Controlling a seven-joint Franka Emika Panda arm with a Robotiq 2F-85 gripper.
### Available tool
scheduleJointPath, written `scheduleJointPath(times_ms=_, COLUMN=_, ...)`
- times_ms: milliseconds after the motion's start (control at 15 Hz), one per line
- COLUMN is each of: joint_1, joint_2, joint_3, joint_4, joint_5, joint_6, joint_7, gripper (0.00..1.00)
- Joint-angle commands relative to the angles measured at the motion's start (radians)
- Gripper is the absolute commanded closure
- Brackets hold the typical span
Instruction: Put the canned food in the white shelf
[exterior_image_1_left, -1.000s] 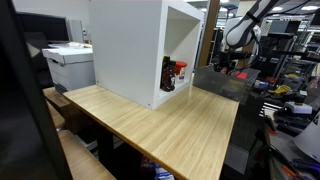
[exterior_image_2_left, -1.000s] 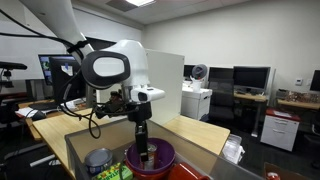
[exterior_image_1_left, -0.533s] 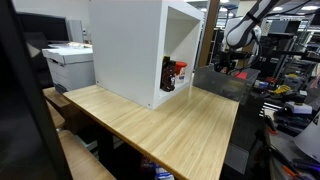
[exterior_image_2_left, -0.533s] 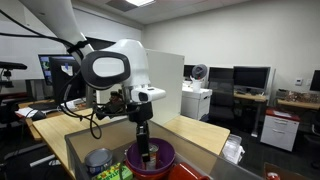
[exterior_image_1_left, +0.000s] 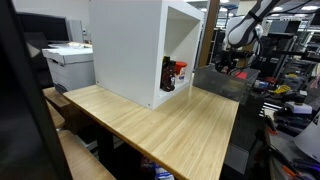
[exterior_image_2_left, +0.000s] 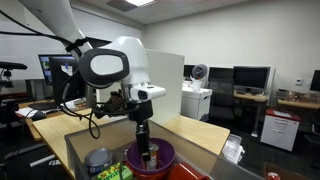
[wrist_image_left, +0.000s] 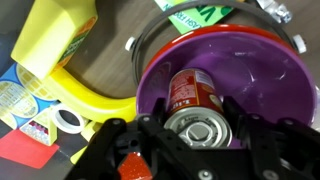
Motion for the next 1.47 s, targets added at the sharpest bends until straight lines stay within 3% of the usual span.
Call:
scheduleJointPath(times_ms=0, joint_1=0.006, joint_2=-0.097, joint_3=-0.011, joint_4=-0.051, joint_5=-0.008, joint_6=-0.044, joint_7=-0.023, gripper=0.66)
scheduleJointPath(times_ms=667, joint_1=-0.040, joint_2=-0.316, joint_3=0.038, joint_4=-0.110, joint_5=-0.108, joint_6=-0.103, joint_7=-0.034, gripper=0.66)
scheduleJointPath(times_ms=1400, joint_1=-0.053, joint_2=-0.420, joint_3=0.143, joint_4=-0.149, joint_5=-0.162, joint_6=-0.074, joint_7=-0.068, gripper=0.66)
